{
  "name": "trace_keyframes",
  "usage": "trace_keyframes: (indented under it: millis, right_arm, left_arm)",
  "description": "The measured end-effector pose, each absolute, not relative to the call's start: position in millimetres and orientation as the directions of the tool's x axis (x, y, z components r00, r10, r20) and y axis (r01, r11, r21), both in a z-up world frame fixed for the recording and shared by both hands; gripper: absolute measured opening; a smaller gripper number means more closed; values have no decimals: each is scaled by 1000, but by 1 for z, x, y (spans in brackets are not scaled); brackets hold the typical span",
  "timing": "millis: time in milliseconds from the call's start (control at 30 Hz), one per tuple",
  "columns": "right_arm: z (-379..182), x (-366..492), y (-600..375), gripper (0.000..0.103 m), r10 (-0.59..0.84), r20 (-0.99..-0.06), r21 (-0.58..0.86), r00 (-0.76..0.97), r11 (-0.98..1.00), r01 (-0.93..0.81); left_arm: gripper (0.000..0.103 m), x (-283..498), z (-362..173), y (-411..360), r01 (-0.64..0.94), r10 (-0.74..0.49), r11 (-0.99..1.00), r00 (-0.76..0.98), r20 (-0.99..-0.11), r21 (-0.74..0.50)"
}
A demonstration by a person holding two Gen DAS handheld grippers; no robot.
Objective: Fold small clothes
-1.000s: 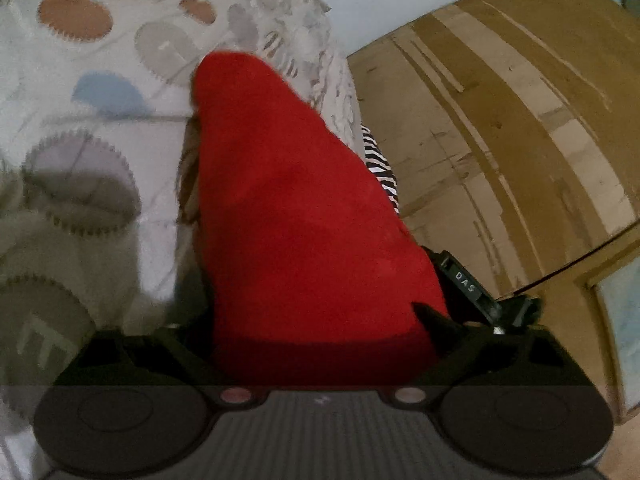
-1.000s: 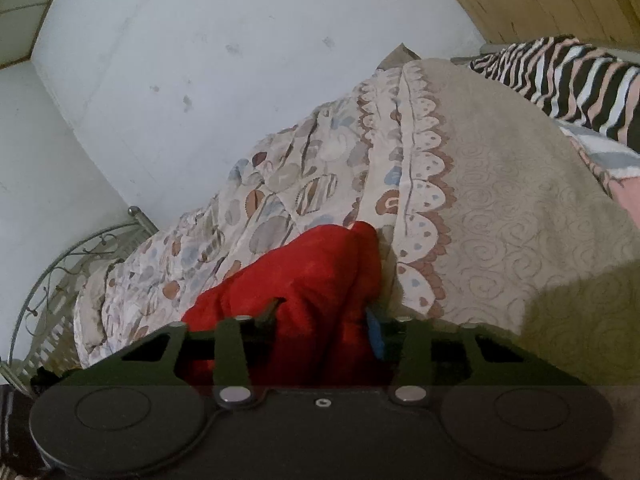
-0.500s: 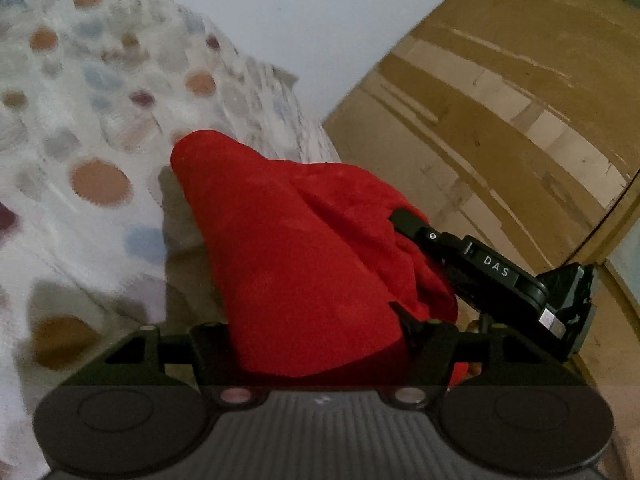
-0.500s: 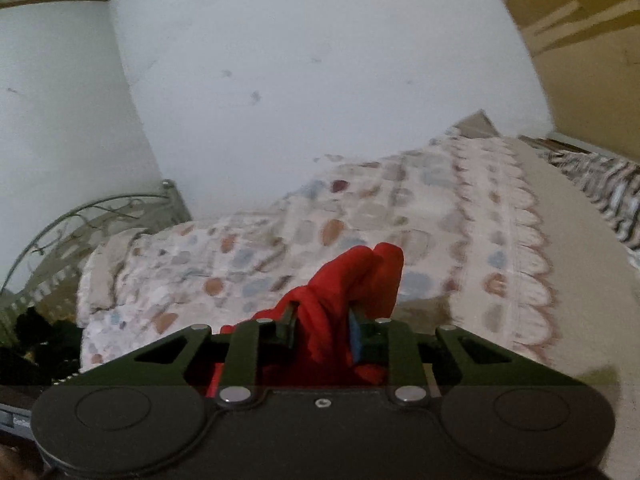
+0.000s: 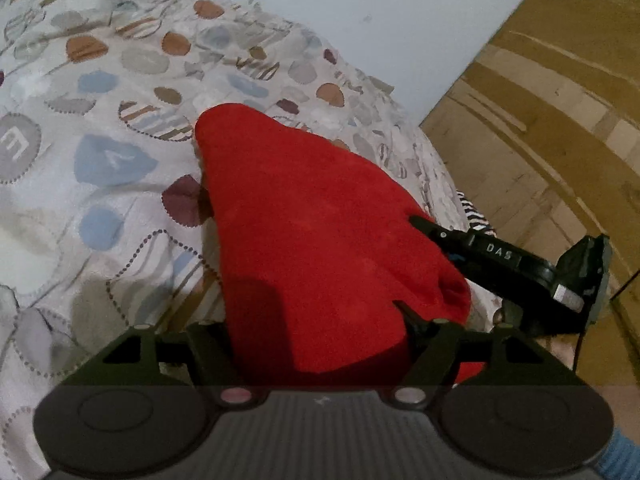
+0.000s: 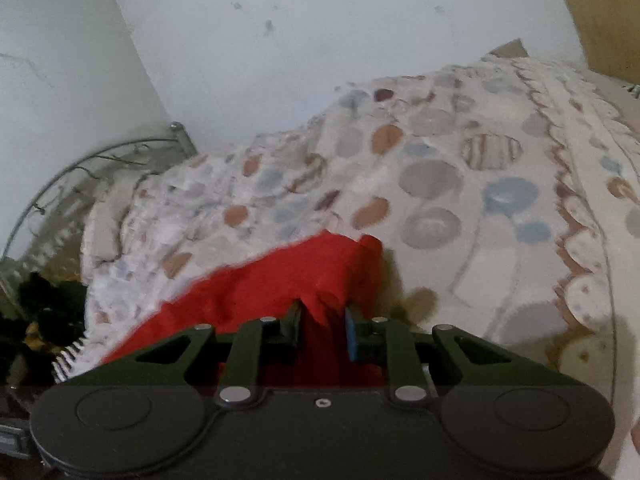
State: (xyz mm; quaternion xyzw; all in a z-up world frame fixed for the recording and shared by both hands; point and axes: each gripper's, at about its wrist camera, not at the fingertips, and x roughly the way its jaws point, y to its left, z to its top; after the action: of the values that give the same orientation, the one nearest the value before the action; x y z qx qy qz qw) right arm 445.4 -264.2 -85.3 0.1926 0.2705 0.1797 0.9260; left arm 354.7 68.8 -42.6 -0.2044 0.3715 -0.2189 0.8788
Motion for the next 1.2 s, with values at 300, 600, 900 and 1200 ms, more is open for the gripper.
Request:
trace_keyframes:
  millis: [300, 600, 900, 1200]
  right_arm:
    - [-77, 428, -270, 33, 406, -449, 406, 796, 886, -223]
    - [-40, 379, -263, 73, 371, -408, 295, 834, 918, -264]
    - [3, 281, -251, 102, 359, -254, 125, 898, 933, -337]
    - [5, 162, -250, 102, 286, -180, 79, 941, 958, -276]
  left_arm:
    - [98, 343, -24, 56, 187, -409, 898, 690, -597, -399]
    - [102, 295, 27, 52, 123, -237, 965, 781, -578, -230]
    - [102, 202, 69, 52, 106, -147, 987, 894, -423, -121]
    - [102, 103, 75, 43, 94, -113, 993, 927, -358, -69]
